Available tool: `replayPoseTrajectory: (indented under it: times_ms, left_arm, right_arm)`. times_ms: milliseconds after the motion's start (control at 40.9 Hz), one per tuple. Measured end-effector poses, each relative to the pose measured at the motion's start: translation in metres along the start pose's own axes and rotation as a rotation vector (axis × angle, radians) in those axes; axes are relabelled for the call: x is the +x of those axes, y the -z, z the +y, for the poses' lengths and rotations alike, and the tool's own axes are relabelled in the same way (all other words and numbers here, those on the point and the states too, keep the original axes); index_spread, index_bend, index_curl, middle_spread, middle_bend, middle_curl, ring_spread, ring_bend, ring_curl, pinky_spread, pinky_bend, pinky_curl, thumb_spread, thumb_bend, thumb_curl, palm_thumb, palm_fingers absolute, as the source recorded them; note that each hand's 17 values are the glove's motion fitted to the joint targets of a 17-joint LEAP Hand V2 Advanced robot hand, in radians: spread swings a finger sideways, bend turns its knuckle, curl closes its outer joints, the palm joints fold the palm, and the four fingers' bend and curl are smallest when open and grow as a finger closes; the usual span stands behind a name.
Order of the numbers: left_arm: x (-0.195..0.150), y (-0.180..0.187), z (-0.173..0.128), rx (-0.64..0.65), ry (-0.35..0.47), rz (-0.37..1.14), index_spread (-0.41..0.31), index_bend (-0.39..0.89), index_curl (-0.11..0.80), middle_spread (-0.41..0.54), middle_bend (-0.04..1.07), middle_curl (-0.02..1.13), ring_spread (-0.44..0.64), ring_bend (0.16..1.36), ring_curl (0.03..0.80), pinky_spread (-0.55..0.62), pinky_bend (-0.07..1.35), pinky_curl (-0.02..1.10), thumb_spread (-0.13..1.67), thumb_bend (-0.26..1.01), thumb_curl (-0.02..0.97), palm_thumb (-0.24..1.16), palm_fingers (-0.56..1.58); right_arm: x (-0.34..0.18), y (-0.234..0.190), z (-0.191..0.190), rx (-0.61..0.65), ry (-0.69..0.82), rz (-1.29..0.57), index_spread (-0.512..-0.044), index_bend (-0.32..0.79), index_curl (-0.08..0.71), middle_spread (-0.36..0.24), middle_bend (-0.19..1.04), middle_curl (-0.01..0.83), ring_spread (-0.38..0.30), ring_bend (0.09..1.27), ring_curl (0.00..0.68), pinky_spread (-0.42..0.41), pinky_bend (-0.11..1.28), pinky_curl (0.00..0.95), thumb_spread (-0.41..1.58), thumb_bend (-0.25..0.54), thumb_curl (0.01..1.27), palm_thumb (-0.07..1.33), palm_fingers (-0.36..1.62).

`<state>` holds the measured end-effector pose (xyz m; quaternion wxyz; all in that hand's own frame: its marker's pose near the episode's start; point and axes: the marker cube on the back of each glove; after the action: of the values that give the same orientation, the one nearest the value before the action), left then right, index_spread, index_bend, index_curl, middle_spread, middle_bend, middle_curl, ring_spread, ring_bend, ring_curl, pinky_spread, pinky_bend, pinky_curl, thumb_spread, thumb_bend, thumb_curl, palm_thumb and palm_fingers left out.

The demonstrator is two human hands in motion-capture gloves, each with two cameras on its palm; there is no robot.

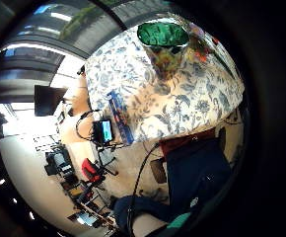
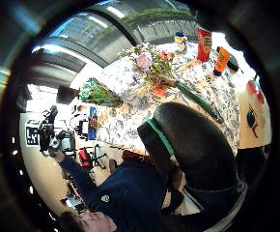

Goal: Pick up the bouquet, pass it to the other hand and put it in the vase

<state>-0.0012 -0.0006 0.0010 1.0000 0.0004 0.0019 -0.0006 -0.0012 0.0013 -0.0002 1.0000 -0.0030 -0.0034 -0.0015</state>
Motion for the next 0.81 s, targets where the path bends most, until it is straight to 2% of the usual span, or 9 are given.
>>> replayPoseTrajectory:
  times_ms: [24,147,318,611,807]
  left_arm:
    - [0.000,0.000,0.000,-0.001,0.002,-0.001,-0.023,0.20,0.057,0.110,0.13,0.02,0.13,0.42,0.077,0.19,0.28,0.05,0.43,0.18,0.061,0.29,0.29]
    - [0.000,-0.002,-0.001,0.000,0.021,-0.021,-0.035,0.20,0.125,0.170,0.14,0.06,0.20,0.49,0.148,0.30,0.29,0.11,0.73,0.19,0.100,0.34,0.26]
    - [0.012,-0.002,-0.004,0.005,-0.014,-0.061,-0.042,0.20,0.196,0.209,0.15,0.10,0.25,0.53,0.186,0.36,0.30,0.16,0.95,0.17,0.140,0.36,0.24]
    - [0.024,0.002,-0.008,0.040,-0.046,-0.007,-0.046,0.18,0.269,0.221,0.17,0.16,0.28,0.54,0.217,0.40,0.29,0.21,1.09,0.10,0.191,0.38,0.22]
    - [0.030,-0.001,-0.006,0.071,-0.066,0.036,-0.041,0.16,0.292,0.224,0.17,0.18,0.28,0.56,0.233,0.41,0.30,0.24,1.12,0.06,0.217,0.40,0.19]
  right_arm:
    - [0.000,0.000,0.000,-0.001,0.001,-0.001,-0.173,0.12,0.032,-0.031,0.24,0.065,-0.010,0.40,0.079,0.067,0.41,0.092,0.43,0.185,0.05,0.29,0.57]
    - [0.002,-0.002,0.008,0.009,0.007,-0.014,-0.258,0.13,0.107,-0.061,0.24,0.130,-0.015,0.45,0.173,0.103,0.44,0.185,0.74,0.191,0.08,0.33,0.51]
    - [0.015,-0.009,0.019,-0.008,-0.005,-0.045,-0.312,0.13,0.145,-0.047,0.25,0.195,-0.018,0.46,0.216,0.126,0.44,0.232,0.98,0.166,0.12,0.35,0.49]
    - [0.007,-0.001,0.000,-0.033,-0.024,-0.025,-0.333,0.11,0.175,-0.068,0.25,0.264,-0.028,0.46,0.255,0.138,0.45,0.277,1.14,0.107,0.16,0.36,0.50]
    - [0.015,0.001,-0.014,-0.078,-0.073,-0.046,-0.311,0.09,0.175,-0.060,0.27,0.303,-0.032,0.49,0.279,0.145,0.45,0.298,1.18,0.078,0.19,0.39,0.52]
